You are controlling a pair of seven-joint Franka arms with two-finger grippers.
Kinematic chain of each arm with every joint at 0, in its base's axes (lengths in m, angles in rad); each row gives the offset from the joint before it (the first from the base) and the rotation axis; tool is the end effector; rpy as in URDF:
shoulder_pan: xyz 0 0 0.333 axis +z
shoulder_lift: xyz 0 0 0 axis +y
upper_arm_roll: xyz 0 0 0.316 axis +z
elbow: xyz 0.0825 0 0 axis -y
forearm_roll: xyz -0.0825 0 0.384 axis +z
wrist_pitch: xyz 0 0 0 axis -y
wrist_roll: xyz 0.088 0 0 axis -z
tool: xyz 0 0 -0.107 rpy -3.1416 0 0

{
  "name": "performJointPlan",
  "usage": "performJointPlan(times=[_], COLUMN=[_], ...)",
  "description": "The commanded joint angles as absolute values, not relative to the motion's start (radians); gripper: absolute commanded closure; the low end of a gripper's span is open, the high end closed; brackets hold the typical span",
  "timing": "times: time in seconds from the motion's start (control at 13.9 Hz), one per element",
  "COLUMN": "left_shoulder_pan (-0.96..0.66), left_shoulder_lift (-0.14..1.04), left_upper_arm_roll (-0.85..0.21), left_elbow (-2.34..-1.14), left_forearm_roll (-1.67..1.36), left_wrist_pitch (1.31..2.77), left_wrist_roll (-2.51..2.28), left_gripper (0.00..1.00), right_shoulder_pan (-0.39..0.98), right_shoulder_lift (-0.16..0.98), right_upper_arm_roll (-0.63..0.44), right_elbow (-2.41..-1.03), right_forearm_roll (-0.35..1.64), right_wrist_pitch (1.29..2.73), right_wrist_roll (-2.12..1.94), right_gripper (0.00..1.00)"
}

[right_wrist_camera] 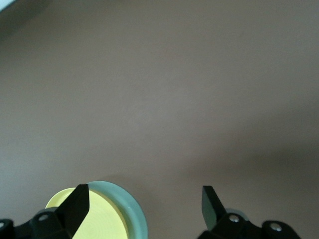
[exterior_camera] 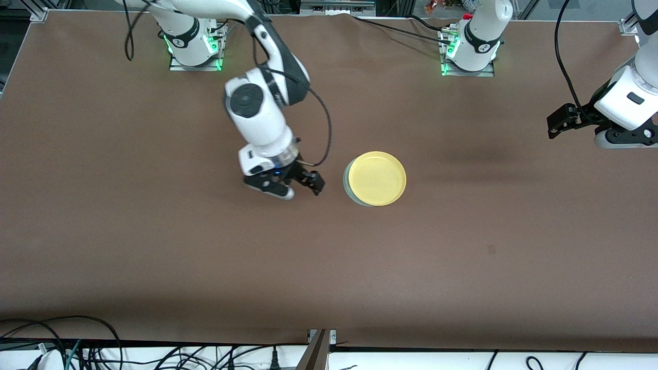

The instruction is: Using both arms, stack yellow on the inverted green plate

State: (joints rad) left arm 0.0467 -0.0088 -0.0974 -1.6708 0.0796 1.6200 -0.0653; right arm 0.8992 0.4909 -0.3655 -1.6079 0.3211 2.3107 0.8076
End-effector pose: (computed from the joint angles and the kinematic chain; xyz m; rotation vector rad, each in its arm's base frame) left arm 0.5528 -0.0201 0.5866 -3.0585 -0.0138 0.0571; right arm 0.5823 0.3940 0.3832 -2.8444 0.5777 -0.1960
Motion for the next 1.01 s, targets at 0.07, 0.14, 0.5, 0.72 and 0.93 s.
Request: performJointPlan(times=[0.07,0.14,0.5,0.72,0.93], left_shoulder_pan=[0.052,0.052,0.051,0.051,0.051], left_shoulder_lift=[0.000,0.000,-0.002,-0.002,-0.002], left_upper_arm_roll=[-0.101,-0.101,-0.103,-0.103,-0.103], left_elbow=[-1.643,-1.643,-1.643,-1.643,-1.641], left_forearm_roll=[0.071,0.071,0.069,0.069,0.069], left_wrist_pitch=[1.594,1.592,1.586,1.586,1.586], left_wrist_roll=[-0.046,-0.049,-0.051,-0.051,-0.051], left_gripper=[0.00,0.00,0.00,0.00,0.00], right_shoulder_pan=[0.907,0.907,0.714,0.493,0.266], right_shoulder_lift=[0.309,0.260,0.079,0.011,-0.014], right_upper_arm_roll=[-0.481,-0.511,-0.432,-0.238,-0.083], right_elbow=[-1.612,-1.612,-1.612,-1.614,-1.617], right_forearm_roll=[0.292,0.267,0.139,0.051,0.049], right_wrist_pitch=[2.062,1.993,1.694,1.583,1.542], right_wrist_roll=[0.680,0.636,0.462,0.376,0.218], right_gripper=[0.00,0.00,0.00,0.00,0.00])
